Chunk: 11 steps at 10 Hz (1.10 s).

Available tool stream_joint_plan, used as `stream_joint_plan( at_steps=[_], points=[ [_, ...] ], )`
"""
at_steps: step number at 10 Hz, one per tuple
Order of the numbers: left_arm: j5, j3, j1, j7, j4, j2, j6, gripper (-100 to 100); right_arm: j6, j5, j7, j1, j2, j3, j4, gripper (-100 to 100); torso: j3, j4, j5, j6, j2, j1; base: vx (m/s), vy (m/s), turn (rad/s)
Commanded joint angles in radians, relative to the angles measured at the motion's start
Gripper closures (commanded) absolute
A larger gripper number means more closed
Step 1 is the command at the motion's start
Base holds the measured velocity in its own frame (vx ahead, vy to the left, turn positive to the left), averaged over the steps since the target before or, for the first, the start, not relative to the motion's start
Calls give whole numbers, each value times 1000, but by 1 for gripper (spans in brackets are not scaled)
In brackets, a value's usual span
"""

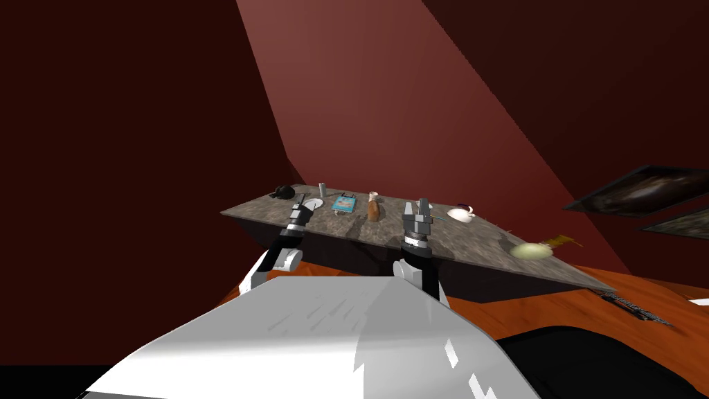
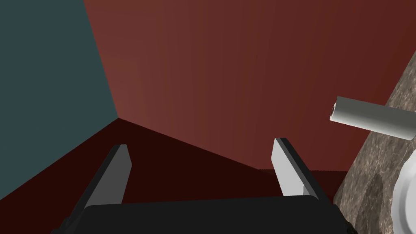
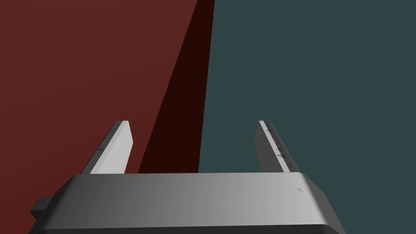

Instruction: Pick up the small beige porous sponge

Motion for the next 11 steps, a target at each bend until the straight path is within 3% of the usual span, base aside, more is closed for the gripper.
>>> stream_joint_plan(
  at_steps=[1, 2, 4, 7, 9, 10, 11],
  points=[
    [6, -3, -40, -12, 23, 7, 50, -100, 0, 0, 0, 0, 0, 0, 0, 0, 0, 0, 0, 0, 0, 0, -23, -1, -52],
    [6, -3, -40, -12, 23, 7, 64, -100, 0, 0, 0, 0, 0, 0, 0, 0, 0, 0, 0, 0, 0, 0, -18, 0, -20],
    [12, -5, -96, -26, 63, 13, 129, -100, 0, 0, 0, 0, 0, 0, 0, 0, 0, 0, 0, 0, 0, 0, -19, -3, -44],
    [14, -5, -125, -32, 84, 15, 190, -100, 0, 0, 0, 0, 0, 0, 0, 0, -1, 0, 0, 0, -1, 0, -9, -4, -22],
    [15, -2, -186, -46, 128, 14, 260, -100, 0, 0, 0, 0, 0, 0, 0, 0, -1, 0, 0, 0, -1, 0, -8, -4, -47],
    [15, -2, -186, -46, 128, 14, 285, -100, 0, 0, 0, 0, 0, 0, 0, 0, -1, 0, 0, 0, -1, 0, -5, -3, -22],
    [13, 1, -217, -52, 150, 13, 316, -100, 0, 0, 0, 0, 0, 0, 0, 0, -1, 0, 0, 0, -1, 0, -2, -5, -33]
  ],
)
